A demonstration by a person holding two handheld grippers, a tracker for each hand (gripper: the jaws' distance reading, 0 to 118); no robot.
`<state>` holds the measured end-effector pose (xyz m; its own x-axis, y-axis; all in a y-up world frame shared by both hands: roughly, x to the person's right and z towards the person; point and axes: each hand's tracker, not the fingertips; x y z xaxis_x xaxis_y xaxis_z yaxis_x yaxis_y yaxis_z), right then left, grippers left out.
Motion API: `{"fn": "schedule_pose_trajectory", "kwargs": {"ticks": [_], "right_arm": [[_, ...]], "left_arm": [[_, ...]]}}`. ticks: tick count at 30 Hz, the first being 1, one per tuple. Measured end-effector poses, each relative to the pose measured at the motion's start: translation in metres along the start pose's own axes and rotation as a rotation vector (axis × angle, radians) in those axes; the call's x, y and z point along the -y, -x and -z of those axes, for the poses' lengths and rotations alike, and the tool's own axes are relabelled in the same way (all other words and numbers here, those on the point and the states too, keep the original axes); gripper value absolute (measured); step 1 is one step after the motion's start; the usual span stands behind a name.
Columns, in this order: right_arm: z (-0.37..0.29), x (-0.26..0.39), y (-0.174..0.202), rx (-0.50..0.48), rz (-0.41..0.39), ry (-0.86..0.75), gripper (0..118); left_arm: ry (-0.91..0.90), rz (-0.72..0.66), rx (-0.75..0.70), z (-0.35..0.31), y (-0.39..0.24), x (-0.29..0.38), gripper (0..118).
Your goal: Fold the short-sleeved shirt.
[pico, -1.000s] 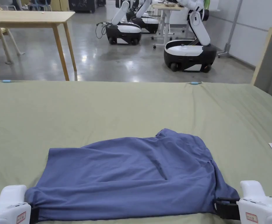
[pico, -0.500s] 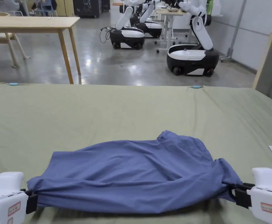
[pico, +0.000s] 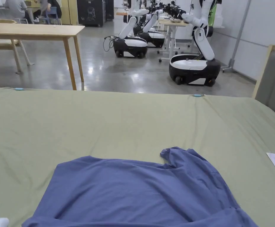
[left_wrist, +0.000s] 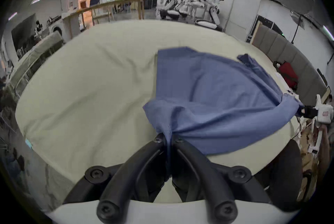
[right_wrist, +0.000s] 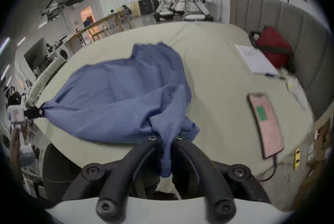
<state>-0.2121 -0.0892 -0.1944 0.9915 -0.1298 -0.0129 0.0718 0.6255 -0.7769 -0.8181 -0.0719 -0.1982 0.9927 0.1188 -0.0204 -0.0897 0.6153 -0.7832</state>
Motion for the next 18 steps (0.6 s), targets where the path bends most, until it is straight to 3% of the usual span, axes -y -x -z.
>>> {"fn": "schedule_pose_trajectory", "kwargs": {"ticks": [3,4,5,6,7,8,13,15,16,17,18], "right_arm": [[-0.007,0.012,-0.002,-0.002,0.057,-0.102,41],[-0.016,0.008,0.0,0.032,0.041,-0.141,41],[-0.027,0.005,0.004,0.025,0.016,-0.169,65],[-0.038,-0.001,0.011,0.011,-0.001,-0.203,87],[-0.047,-0.006,0.021,0.005,-0.014,-0.24,98],[-0.053,-0.014,0.03,-0.005,-0.032,-0.279,104],[-0.053,-0.042,0.105,-0.021,-0.156,-0.502,106],[-0.042,-0.046,0.13,0.022,-0.171,-0.53,99],[-0.034,-0.048,0.137,0.021,-0.177,-0.527,80],[-0.027,-0.048,0.145,0.029,-0.197,-0.532,43],[-0.021,-0.049,0.151,0.051,-0.21,-0.531,1]], "left_arm": [[-0.072,-0.014,-0.067,-0.01,-0.004,0.01,25],[-0.096,-0.002,-0.113,-0.018,-0.004,0.008,25],[-0.12,0.025,-0.13,-0.023,-0.004,0.01,57],[-0.152,0.049,-0.141,-0.032,-0.005,0.008,97],[-0.199,0.062,-0.151,-0.041,-0.011,0.001,104],[-0.231,0.075,-0.16,-0.045,-0.018,-0.005,103],[-0.469,0.159,-0.113,-0.036,-0.076,-0.026,103],[-0.466,0.145,-0.086,-0.025,-0.09,-0.033,99],[-0.454,0.142,-0.077,-0.02,-0.096,-0.036,87],[-0.423,0.143,-0.071,-0.009,-0.096,-0.038,58],[-0.409,0.146,-0.071,-0.005,-0.099,-0.039,0]]}}
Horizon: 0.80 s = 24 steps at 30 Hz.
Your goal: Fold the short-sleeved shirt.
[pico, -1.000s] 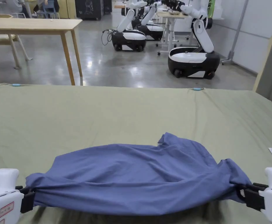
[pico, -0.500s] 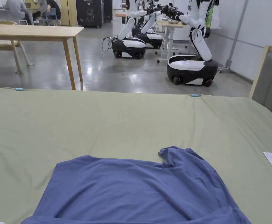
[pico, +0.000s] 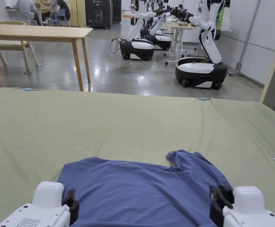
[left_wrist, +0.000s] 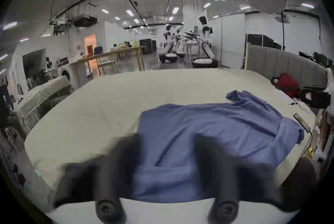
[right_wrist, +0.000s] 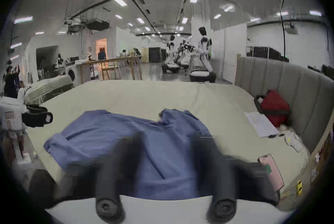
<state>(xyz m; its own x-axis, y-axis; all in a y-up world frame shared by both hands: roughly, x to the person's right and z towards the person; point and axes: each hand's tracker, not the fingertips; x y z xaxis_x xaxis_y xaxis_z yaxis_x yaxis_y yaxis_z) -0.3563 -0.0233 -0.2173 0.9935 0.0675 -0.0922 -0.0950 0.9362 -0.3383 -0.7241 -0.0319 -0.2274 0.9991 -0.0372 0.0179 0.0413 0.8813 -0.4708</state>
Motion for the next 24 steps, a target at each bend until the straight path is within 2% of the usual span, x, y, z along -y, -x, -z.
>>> {"fn": "schedule_pose_trajectory", "kwargs": {"ticks": [1,2,3,4,12,13,14,15,16,18,24], "right_arm": [[0.004,0.002,0.005,0.021,-0.005,0.018,1],[0.009,0.004,0.003,-0.026,0.015,0.03,1],[0.012,0.004,0.003,-0.063,0.043,0.049,1],[0.014,0.005,0.004,-0.055,0.052,0.046,1],[0.033,0.011,-0.011,-0.066,0.041,0.093,1],[0.037,0.012,-0.013,-0.069,0.038,0.1,1],[0.038,0.011,-0.013,-0.073,0.039,0.108,1],[0.041,0.011,-0.016,-0.076,0.04,0.115,1],[0.044,0.011,-0.018,-0.078,0.041,0.12,1],[0.05,0.01,-0.024,-0.082,0.049,0.132,1],[0.081,0.004,-0.047,-0.073,0.063,0.182,1]], "left_arm": [[0.001,-0.009,0.005,0.002,-0.001,0.0,0],[0.014,-0.026,0.084,0.002,-0.003,0.001,0],[0.017,-0.03,0.083,0.003,-0.003,0.001,0],[0.014,-0.022,0.059,0.005,-0.003,0.001,0],[0.111,-0.013,0.032,0.059,0.025,-0.012,0],[0.123,-0.003,0.042,0.071,0.03,-0.016,11],[0.14,0.013,0.039,0.085,0.035,-0.021,29],[0.157,0.045,0.021,0.096,0.033,-0.03,39],[0.172,0.071,0.0,0.112,0.037,-0.036,39],[0.229,0.093,0.01,0.15,0.047,-0.046,118],[0.312,0.01,-0.025,0.239,0.06,-0.082,115]]}}
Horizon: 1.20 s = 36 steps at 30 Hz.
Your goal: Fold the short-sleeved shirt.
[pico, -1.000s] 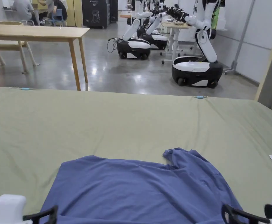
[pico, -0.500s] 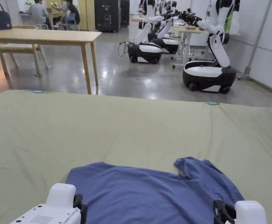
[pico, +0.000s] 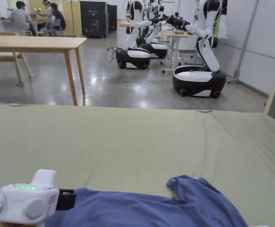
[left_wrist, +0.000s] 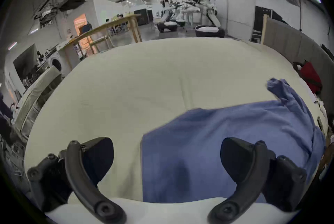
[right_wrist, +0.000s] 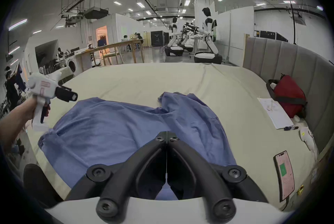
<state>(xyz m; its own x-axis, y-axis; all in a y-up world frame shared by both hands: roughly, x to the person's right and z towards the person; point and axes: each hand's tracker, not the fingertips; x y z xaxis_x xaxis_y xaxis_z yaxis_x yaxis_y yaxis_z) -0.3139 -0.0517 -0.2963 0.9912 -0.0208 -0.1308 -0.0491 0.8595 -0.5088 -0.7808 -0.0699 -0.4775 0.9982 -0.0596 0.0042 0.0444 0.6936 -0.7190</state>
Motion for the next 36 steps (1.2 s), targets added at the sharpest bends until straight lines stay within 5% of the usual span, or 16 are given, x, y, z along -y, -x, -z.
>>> {"fn": "schedule_pose_trajectory", "kwargs": {"ticks": [5,7,8,9,10,11,12,15,16,18,21,22,23,36], "right_arm": [[0.046,-0.016,-0.035,0.024,-0.017,0.082,1],[0.071,-0.025,-0.056,0.022,-0.011,0.097,9],[0.087,-0.031,-0.069,0.017,0.021,0.131,32],[0.102,-0.036,-0.08,0.027,0.041,0.167,84],[0.121,-0.04,-0.091,0.03,0.056,0.22,116],[0.141,-0.043,-0.101,0.046,0.055,0.272,118],[0.152,-0.046,-0.108,0.079,0.031,0.199,116],[0.199,-0.05,-0.12,0.125,-0.01,0.381,114],[0.209,-0.048,-0.12,0.135,-0.018,0.429,105],[0.221,-0.045,-0.114,0.13,-0.042,0.481,56],[0.208,-0.049,-0.093,0.128,-0.115,0.44,28],[0.206,-0.051,-0.092,0.108,-0.115,0.438,28],[0.197,-0.053,-0.088,0.122,-0.137,0.398,5],[-0.038,-0.051,-0.077,0.006,-0.112,0.063,5]], "left_arm": [[0.121,-0.018,0.029,0.023,-0.012,-0.007,88],[0.173,0.014,0.051,0.038,-0.011,-0.005,43],[0.171,0.037,0.074,0.04,-0.012,-0.003,27],[0.159,0.034,0.081,0.036,-0.015,-0.004,13],[0.145,0.037,0.073,0.029,-0.019,-0.006,10],[0.126,0.062,0.062,0.026,-0.022,-0.006,10],[0.11,0.087,0.047,0.021,-0.024,-0.008,10],[0.073,0.086,0.05,0.01,-0.025,-0.014,9],[0.062,0.078,0.06,0.006,-0.023,-0.016,10],[0.058,0.071,0.061,0.004,-0.02,-0.021,10],[0.053,0.076,0.053,0.002,-0.022,-0.019,10],[0.05,0.073,0.053,0.001,-0.02,-0.019,10],[0.041,0.072,0.05,-0.003,-0.022,-0.016,10],[-0.232,-0.068,0.193,-0.177,0.027,0.075,10]]}}
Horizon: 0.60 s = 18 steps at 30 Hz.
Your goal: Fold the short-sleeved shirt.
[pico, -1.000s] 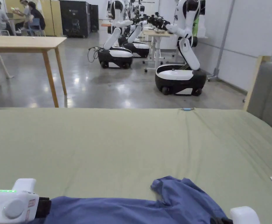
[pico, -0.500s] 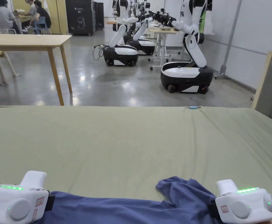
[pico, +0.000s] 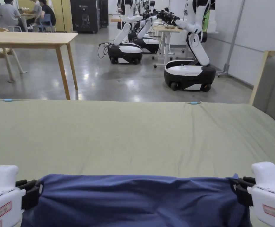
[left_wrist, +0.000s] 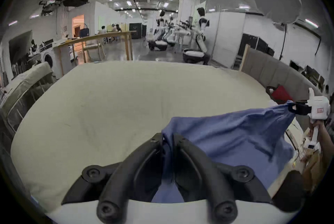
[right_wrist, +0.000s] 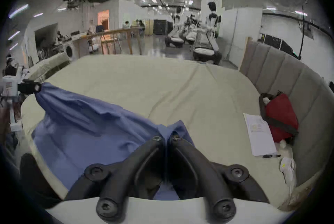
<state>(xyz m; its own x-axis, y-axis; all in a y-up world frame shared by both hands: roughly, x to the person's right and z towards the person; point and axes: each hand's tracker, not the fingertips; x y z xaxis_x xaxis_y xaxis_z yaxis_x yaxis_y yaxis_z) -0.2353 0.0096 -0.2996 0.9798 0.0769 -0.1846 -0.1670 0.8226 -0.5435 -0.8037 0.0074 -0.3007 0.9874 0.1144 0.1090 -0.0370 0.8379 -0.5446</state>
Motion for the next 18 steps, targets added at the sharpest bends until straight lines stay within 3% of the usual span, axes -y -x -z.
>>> {"fn": "schedule_pose_trajectory", "kwargs": {"ticks": [6,11,12,14,15,16,17,18], "right_arm": [[-0.039,0.098,0.026,0.013,-0.038,0.113,5],[-0.025,0.142,0.026,0.033,0.084,0.176,5],[-0.026,0.142,0.025,0.027,0.099,0.156,9],[-0.033,0.134,0.024,0.031,0.115,0.145,32],[-0.04,0.127,0.026,0.04,0.118,0.148,42],[-0.047,0.122,0.03,0.056,0.112,0.142,42],[-0.056,0.116,0.036,0.07,0.094,0.106,71],[-0.068,0.108,0.046,0.062,0.079,0.03,91]], "left_arm": [[0.102,-0.072,-0.024,-0.058,0.012,0.091,10],[0.179,-0.149,-0.035,-0.057,0.012,0.146,10],[0.159,-0.139,-0.047,-0.058,0.007,0.148,16],[0.118,-0.086,-0.12,-0.063,-0.004,0.145,61],[0.101,-0.045,-0.178,-0.072,-0.012,0.142,75],[0.081,-0.026,-0.188,-0.077,-0.019,0.137,75],[0.021,-0.015,-0.181,-0.086,-0.028,0.132,106],[-0.059,-0.016,-0.149,-0.094,-0.04,0.122,115]]}}
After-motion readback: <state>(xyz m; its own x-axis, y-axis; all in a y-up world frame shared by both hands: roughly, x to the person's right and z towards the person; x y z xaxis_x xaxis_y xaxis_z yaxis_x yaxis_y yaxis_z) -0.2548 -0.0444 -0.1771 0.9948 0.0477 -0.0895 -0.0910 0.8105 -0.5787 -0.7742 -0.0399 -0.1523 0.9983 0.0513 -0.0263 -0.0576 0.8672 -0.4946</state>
